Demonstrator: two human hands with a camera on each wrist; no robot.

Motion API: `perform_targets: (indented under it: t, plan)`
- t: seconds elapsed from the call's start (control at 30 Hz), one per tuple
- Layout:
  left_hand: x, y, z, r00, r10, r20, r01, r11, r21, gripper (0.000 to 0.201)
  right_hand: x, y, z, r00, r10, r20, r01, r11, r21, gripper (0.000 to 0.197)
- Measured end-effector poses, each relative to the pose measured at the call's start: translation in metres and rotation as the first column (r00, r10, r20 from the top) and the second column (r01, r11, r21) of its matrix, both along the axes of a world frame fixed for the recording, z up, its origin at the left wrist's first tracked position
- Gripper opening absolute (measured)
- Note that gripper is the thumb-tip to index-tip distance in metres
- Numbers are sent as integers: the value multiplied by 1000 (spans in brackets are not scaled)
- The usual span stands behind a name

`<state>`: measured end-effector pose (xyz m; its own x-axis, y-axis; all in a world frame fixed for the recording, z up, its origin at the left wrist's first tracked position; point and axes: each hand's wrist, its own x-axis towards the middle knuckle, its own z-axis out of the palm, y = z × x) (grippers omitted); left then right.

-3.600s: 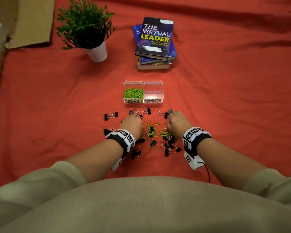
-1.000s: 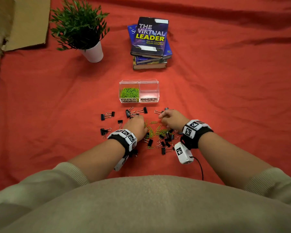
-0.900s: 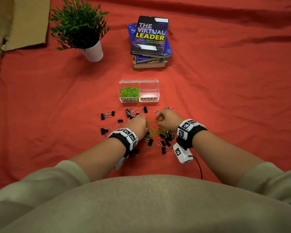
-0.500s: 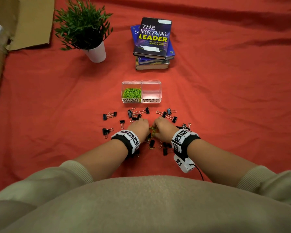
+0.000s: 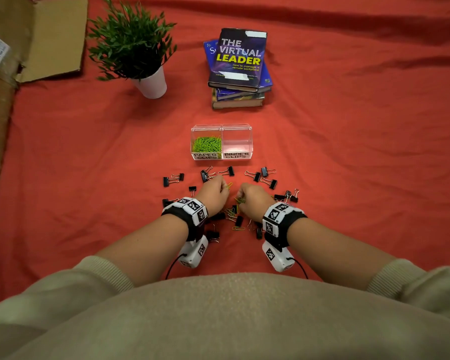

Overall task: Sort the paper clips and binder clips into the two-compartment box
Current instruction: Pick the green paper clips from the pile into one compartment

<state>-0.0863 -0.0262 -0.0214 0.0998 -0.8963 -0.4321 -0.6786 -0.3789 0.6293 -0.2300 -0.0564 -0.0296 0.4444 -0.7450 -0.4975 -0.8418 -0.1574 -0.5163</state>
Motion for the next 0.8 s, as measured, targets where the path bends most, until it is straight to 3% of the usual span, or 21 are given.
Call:
perform_targets:
  t: [0.17, 0.2, 0.3, 0.33, 0.4, 0.5, 0.6, 0.7, 0.8]
  plan:
    - [5, 2, 0, 966, 173, -192, -164, 984, 64, 15, -10, -19, 5, 943, -280, 178, 222, 932, 288, 21]
    - [6, 2, 1, 950, 213, -230, -201, 977, 75, 18, -13, -24, 7, 901, -374, 219, 273, 882, 383, 22]
    - [12, -1, 1, 906, 303, -295, -281, 953, 115, 28, -21, -31, 14, 684, -675, 278, 368, 648, 666, 24]
    - [13, -1, 1, 895, 322, -308, -297, 947, 126, 30, -22, -32, 17, 645, -711, 280, 359, 605, 710, 24]
    - [15, -2, -1, 875, 357, -327, -321, 934, 160, 32, -22, -31, 21, 639, -716, 282, 325, 583, 744, 21]
    - [13, -1, 0, 873, 362, -328, -302, 928, 221, 34, -18, -30, 23, 726, -636, 261, 322, 650, 688, 19]
    - [11, -4, 3, 837, 387, -386, -297, 915, 274, 34, -14, -27, 19, 863, -462, 203, 302, 795, 526, 20]
    - [9, -5, 4, 771, 459, -442, -347, 884, 314, 28, -13, -21, 12, 965, -224, 138, 174, 936, 305, 19]
    - [6, -6, 2, 881, 350, -320, -296, 933, 205, 25, -10, -15, 9, 997, -35, 75, 21, 985, 172, 8]
